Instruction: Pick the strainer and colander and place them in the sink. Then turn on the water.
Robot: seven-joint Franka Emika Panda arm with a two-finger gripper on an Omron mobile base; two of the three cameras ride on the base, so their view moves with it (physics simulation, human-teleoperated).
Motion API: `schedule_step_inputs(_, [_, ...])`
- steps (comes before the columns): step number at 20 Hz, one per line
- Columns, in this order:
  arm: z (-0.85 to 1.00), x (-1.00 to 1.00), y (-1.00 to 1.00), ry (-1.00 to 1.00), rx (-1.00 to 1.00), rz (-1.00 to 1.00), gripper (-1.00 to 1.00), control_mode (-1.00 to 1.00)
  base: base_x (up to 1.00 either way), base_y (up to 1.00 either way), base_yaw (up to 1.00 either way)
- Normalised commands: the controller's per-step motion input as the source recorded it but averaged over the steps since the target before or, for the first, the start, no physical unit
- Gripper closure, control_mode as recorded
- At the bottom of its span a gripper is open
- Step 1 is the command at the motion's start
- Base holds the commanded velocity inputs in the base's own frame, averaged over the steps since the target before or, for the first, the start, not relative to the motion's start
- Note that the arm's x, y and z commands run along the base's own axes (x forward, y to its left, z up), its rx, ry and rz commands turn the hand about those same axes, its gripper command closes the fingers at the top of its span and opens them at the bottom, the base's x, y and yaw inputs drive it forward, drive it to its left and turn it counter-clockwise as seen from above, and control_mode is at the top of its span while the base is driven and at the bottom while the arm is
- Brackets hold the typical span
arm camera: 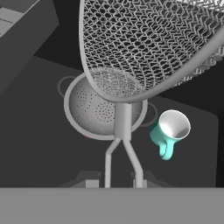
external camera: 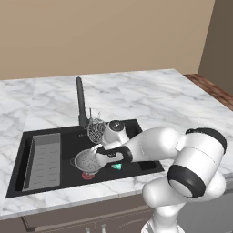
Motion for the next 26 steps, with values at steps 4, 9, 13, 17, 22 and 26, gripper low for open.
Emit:
schedule_step_inputs(4, [-0.21,0.00,0.00,0.03,0.00,0.00,1.00,-1.00,0.00,0.00,0.00])
schedule_step_inputs(9, [-0.22,0.00,0.00,0.01,0.00,0.01,1.00,-1.00,0.00,0.00,0.00])
schedule_step_inputs(13, [-0.23,0.00,0.00,0.02,0.00,0.01,1.00,-1.00,0.00,0.00,0.00])
schedule_step_inputs(17, [-0.23,0.00,0.00,0.03,0.00,0.00,1.00,-1.00,0.00,0.00,0.00])
schedule_step_inputs(22, [-0.15,0.03,0.00,0.03,0.00,0.00,1.00,-1.00,0.00,0.00,0.00])
schedule_step_inputs(26, [-0.14,0.12,0.04,0.02,0.00,0.00,1.00,-1.00,0.00,0.00,0.00])
